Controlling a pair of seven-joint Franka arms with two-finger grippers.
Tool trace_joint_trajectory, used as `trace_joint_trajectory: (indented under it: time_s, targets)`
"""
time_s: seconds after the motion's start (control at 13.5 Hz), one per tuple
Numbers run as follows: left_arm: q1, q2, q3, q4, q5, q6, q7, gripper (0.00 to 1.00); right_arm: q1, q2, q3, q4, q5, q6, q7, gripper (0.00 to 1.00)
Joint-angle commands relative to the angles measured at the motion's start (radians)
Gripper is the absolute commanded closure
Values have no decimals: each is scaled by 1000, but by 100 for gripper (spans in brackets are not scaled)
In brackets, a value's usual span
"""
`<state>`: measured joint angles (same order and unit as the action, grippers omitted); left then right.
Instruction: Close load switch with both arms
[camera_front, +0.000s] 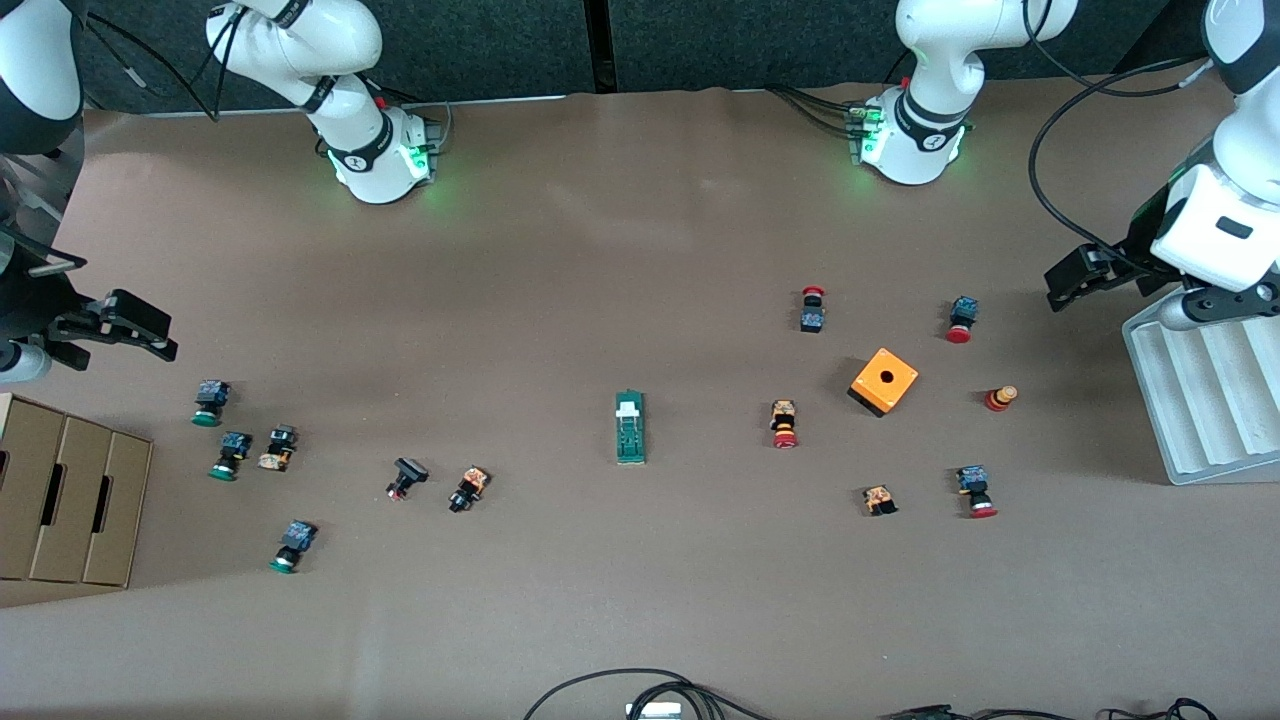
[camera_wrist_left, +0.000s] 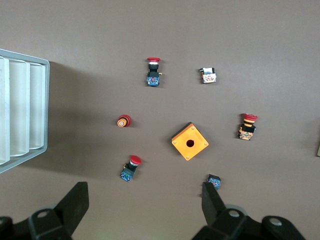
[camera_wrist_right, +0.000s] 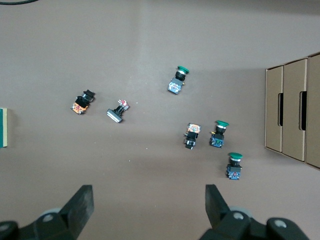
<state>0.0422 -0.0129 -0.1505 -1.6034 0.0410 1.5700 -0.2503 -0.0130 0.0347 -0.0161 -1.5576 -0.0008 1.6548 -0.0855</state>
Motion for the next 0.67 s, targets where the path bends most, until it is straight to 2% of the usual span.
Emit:
trace_joint_trajectory:
  time_s: [0.0,0.59]
  targets:
    - [10,-15,-7,-4,2,-12,5,0,-2,-16,4,-10,-22,-9,1,1]
    - [4,0,-11,5,2,-10,-1,0,-2,-19,4,-10,-22,-53,3,1]
